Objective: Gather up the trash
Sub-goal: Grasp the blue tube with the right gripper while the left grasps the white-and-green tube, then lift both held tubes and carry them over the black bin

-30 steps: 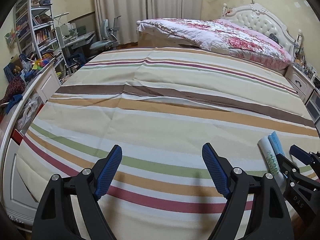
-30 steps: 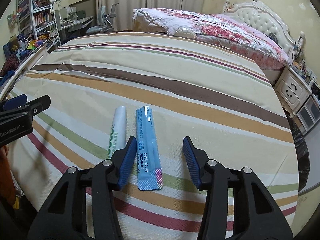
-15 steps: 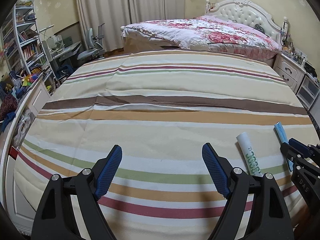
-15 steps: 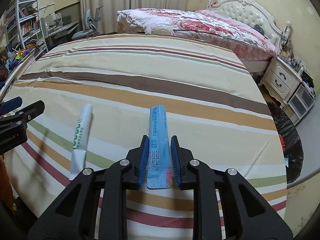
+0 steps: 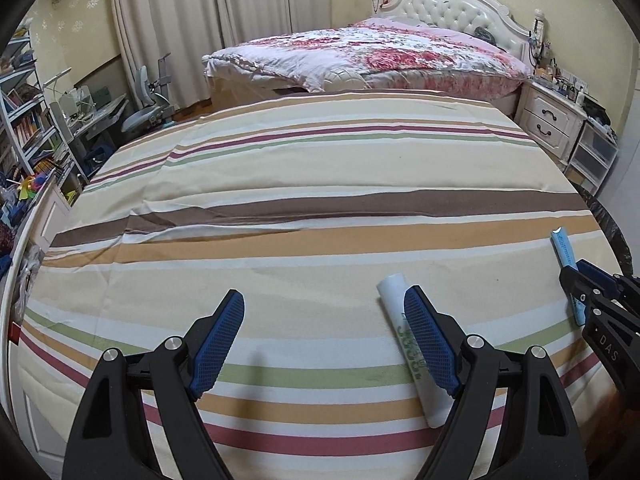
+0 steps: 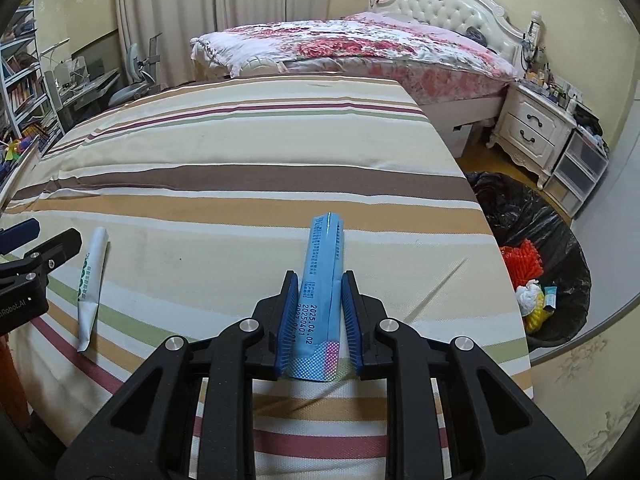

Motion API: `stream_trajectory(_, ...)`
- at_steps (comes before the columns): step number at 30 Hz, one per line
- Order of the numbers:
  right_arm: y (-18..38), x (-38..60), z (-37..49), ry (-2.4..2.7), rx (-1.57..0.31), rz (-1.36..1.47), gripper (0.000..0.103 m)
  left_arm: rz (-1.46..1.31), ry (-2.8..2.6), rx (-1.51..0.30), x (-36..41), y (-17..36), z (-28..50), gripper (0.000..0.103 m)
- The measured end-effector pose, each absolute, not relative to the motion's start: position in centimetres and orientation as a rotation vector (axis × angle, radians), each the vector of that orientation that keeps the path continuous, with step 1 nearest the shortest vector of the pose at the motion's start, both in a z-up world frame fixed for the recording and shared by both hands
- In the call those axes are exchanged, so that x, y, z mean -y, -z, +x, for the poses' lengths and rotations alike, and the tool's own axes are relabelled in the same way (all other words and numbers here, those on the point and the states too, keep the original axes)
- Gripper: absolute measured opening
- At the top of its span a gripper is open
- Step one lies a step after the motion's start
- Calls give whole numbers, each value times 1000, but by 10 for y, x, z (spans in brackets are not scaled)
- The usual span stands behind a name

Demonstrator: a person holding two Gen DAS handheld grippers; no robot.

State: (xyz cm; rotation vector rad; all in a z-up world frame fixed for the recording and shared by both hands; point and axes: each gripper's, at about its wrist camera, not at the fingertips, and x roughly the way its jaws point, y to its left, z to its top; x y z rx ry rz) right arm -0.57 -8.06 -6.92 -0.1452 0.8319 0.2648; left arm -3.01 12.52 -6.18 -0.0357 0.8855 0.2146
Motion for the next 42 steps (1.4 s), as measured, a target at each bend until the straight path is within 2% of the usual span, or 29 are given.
stream_trajectory(7, 70, 85, -12, -265, -819, -146, 22, 13, -168, -903, -102, 72, -32, 79)
stream_trajectory(15, 70, 87, -12, -267, -815, -140, 24, -11, -120, -935, -103, 80, -33, 47)
stream_trajectory(19, 70, 87, -12, -271, -815, -138, 26, -5, -101, -922, -101, 80, -33, 27)
stream_trajectory(21, 69, 87, -11, -268, -815, -136, 40, 5, -100, -915, -101, 80, -33, 20)
stream_trajectory(22, 69, 87, -11, -267, -815, -133, 42, 7, -101, -912, -101, 80, -33, 17)
stream_trajectory(31, 69, 87, -10, -264, -818, -138, 40, -8, -92, -898, -108, 79, -27, 16)
stream_trajectory(33, 69, 86, -10, -255, -815, -144, 28, -12, -93, -896, -109, 79, -26, 16)
stream_trajectory(37, 69, 90, -10, -245, -811, -136, 21, -27, -92, -890, -112, 78, -23, 16)
stream_trajectory(42, 70, 93, -10, -251, -810, -121, 20, -42, -86, -884, -114, 78, -20, 16)
